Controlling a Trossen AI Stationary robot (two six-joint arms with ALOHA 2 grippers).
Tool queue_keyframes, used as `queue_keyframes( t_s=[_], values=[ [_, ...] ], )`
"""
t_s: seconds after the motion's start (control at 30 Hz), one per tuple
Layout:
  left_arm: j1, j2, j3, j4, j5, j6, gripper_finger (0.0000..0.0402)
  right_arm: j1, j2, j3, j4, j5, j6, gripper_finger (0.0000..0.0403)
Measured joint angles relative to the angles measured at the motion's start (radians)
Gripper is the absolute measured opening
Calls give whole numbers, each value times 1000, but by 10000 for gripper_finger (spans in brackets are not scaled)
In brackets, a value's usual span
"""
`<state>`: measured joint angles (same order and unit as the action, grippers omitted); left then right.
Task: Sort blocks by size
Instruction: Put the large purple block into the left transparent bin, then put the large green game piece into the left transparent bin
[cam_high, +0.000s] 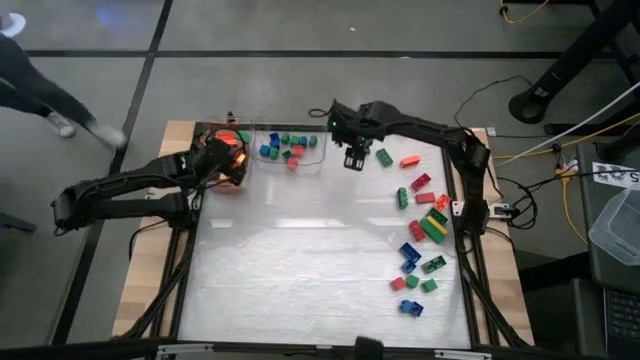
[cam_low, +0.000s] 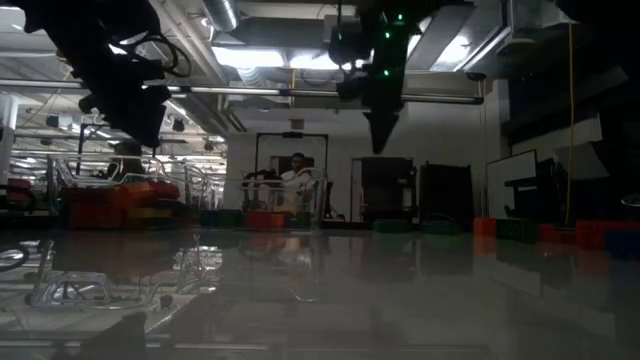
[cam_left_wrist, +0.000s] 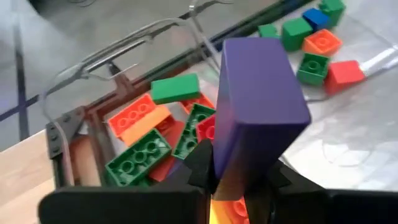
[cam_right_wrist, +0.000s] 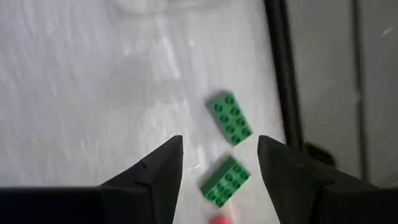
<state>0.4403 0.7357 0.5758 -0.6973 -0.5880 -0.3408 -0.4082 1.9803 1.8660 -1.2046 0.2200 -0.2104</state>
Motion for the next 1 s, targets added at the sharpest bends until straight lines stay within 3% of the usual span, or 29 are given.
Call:
queue_keyframes(
  t_s=[0.13, 0.47, 1.0],
  values=[
    [41, 5, 0, 1, 0, 0, 62, -61, 42, 0, 18, -21, -22, 207],
    [74, 28, 0, -1, 0, -4, 159, -147, 163, 0, 30, -21, -183, 207],
    [73, 27, 0, -2, 0, -45, 168, -189, 287, 4, 99, -5, -435, 207]
  ],
)
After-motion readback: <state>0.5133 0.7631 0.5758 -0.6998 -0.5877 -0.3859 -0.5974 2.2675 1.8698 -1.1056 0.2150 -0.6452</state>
